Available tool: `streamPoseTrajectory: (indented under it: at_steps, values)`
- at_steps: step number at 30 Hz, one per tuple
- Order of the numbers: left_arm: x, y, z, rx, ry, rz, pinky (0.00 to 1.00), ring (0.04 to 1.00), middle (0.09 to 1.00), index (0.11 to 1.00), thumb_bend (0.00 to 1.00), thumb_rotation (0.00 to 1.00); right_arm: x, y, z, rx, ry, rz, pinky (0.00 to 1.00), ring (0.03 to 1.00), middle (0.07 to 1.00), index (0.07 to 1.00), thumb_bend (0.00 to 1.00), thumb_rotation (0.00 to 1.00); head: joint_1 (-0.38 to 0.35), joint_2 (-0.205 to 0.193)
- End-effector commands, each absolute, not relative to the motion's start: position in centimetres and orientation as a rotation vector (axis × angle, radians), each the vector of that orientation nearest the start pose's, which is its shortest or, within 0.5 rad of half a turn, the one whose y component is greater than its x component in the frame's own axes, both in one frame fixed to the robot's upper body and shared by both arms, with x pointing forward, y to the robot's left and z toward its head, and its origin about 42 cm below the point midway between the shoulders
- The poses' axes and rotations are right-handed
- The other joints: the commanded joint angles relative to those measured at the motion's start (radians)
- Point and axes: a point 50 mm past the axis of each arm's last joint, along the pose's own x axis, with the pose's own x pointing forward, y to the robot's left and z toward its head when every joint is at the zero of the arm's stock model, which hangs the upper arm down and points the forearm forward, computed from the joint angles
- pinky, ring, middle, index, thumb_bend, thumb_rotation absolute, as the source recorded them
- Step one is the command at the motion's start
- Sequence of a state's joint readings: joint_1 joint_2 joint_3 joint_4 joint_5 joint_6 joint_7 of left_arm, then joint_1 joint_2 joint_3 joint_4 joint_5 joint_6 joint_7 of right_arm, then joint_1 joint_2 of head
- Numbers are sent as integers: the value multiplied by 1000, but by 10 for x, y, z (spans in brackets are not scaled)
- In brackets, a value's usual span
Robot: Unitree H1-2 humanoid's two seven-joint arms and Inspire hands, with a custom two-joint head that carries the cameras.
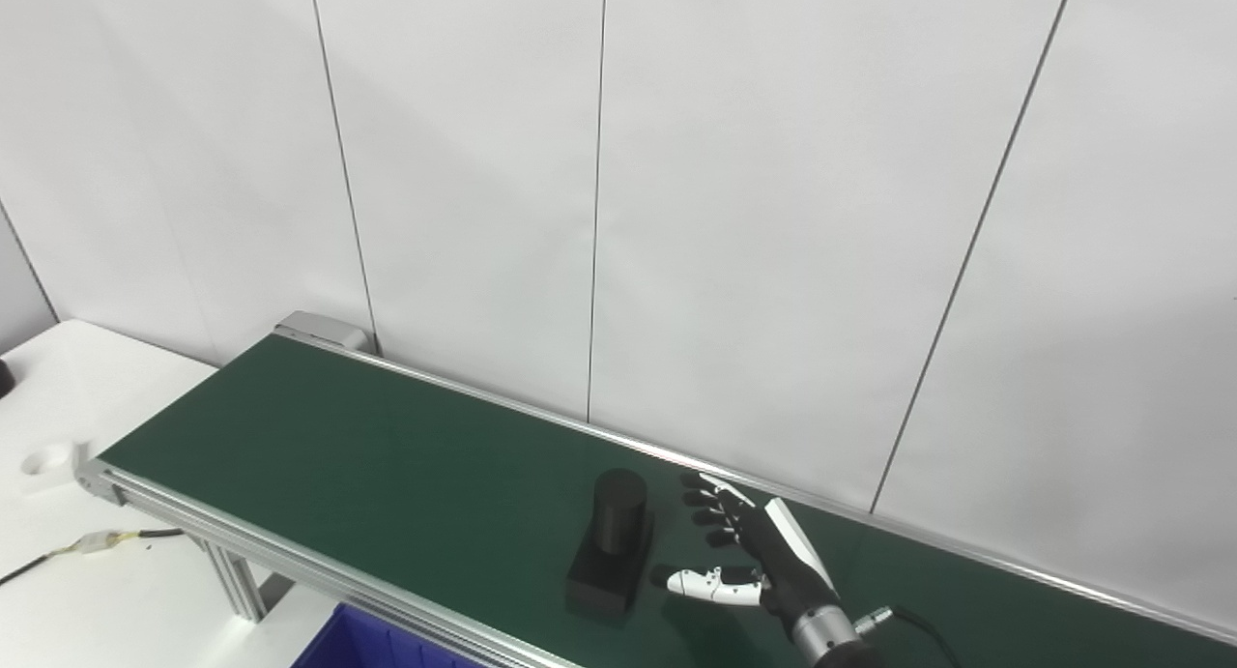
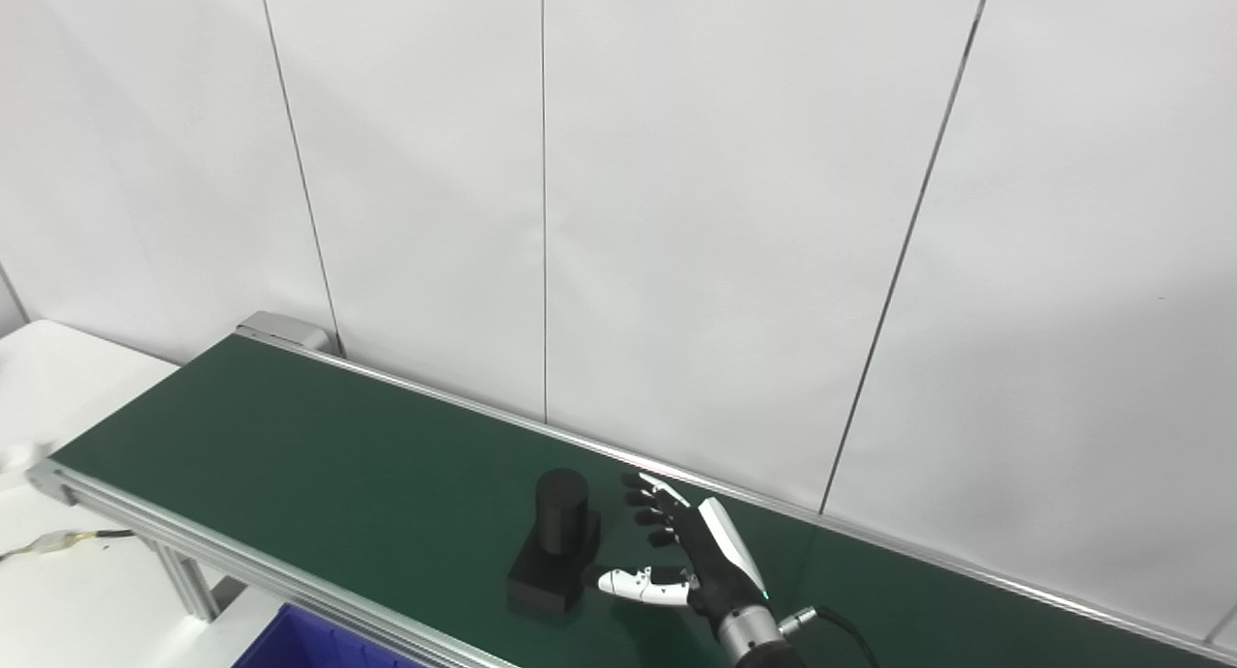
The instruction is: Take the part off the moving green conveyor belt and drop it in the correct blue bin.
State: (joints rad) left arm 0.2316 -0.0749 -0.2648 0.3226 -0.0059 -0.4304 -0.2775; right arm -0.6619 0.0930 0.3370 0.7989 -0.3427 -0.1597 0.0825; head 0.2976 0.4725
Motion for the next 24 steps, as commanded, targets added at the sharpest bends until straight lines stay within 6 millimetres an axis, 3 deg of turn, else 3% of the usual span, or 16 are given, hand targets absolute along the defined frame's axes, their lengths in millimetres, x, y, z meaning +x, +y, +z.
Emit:
streamPoseTrajectory:
  at_steps: [1, 24]
  values:
    - [161, 81, 12, -193, 19, -473, 703, 747, 791, 803, 932, 444, 446, -13, 153, -494, -219, 622, 753, 821, 846, 881, 632, 215, -1, 2]
    - [145, 85, 17, -196, 13, -469, 711, 756, 786, 801, 943, 456, 456, -25, 139, -520, -176, 572, 749, 822, 848, 893, 646, 270, -64, 29]
